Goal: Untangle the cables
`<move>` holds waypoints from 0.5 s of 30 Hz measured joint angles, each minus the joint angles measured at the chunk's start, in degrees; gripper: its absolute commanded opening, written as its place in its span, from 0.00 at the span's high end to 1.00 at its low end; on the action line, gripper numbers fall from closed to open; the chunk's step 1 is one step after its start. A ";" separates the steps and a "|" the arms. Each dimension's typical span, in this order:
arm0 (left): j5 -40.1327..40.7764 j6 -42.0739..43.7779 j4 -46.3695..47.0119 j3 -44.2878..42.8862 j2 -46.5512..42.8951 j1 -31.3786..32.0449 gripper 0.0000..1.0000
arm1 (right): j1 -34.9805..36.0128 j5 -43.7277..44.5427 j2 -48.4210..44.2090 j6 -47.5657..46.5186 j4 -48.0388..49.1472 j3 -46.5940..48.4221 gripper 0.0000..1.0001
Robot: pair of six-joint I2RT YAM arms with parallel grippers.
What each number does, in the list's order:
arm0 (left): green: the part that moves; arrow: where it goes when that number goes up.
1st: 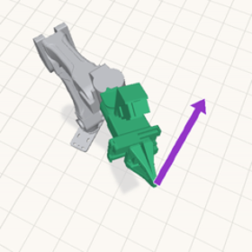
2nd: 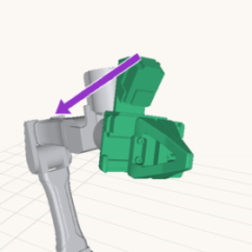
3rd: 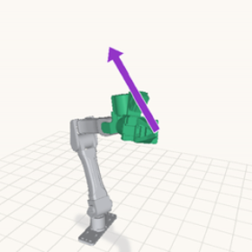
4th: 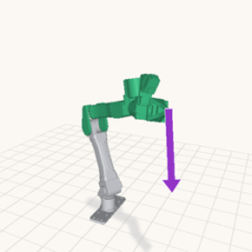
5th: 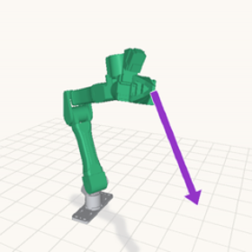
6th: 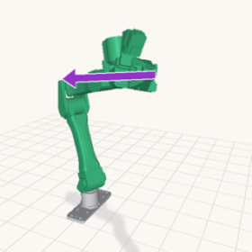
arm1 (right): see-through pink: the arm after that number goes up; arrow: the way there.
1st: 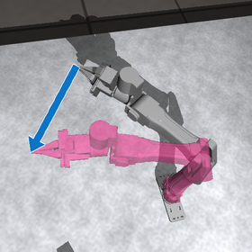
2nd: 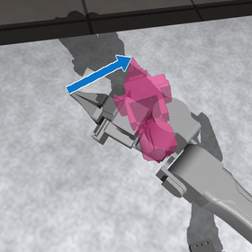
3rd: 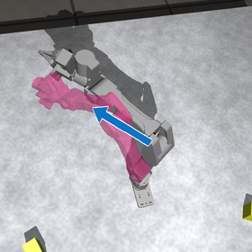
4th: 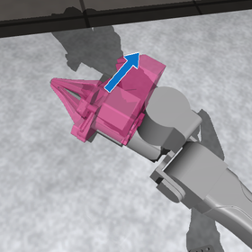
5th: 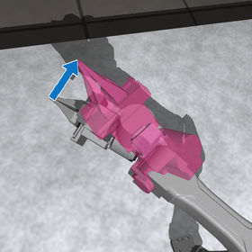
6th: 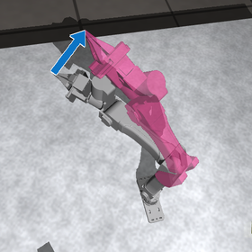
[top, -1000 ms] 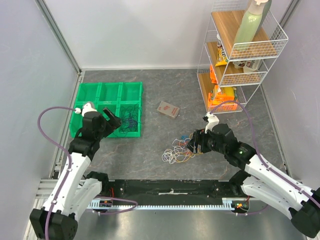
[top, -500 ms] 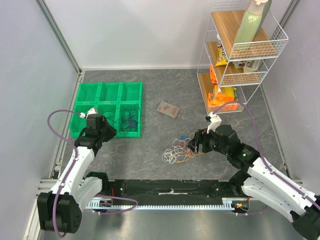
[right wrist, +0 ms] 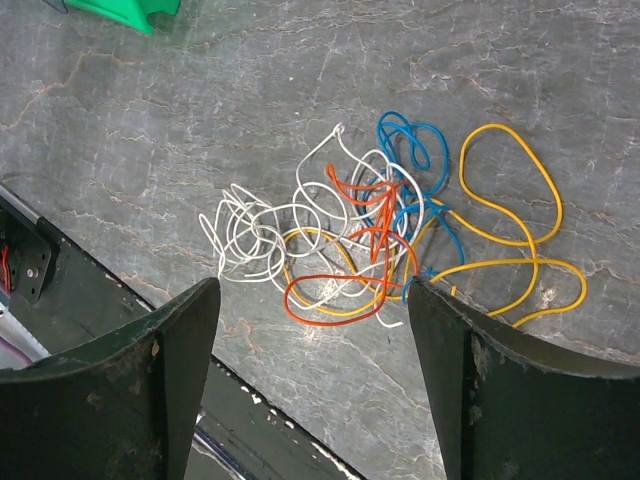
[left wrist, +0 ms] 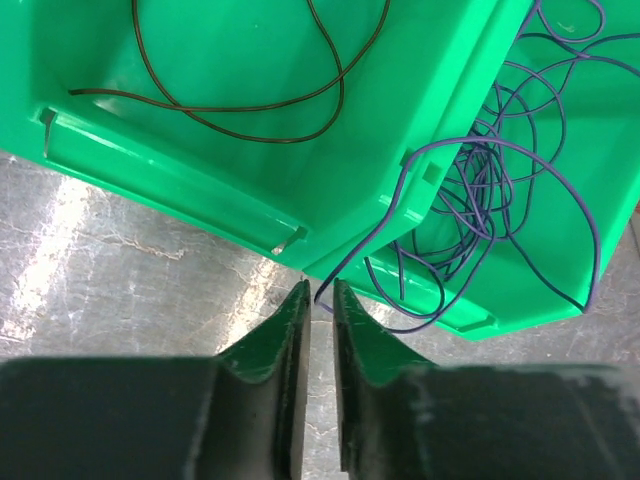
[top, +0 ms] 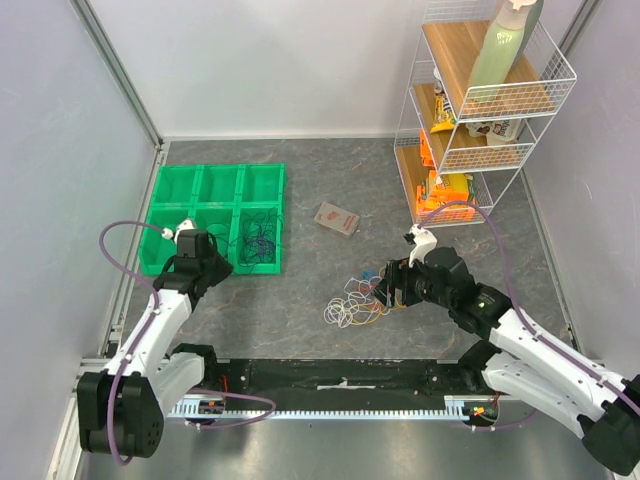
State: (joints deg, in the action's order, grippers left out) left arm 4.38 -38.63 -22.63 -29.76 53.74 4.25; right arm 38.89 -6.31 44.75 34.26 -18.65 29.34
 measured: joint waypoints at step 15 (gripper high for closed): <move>-5.99 2.49 4.15 -5.64 7.37 0.57 0.98 | 0.00 -3.93 4.02 -1.70 2.05 1.86 0.16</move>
State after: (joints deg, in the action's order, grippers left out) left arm -1.61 -36.14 -18.48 -35.40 61.10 4.82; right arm 38.89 -10.24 48.77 32.56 -16.60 31.20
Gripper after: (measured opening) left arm 0.026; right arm 0.837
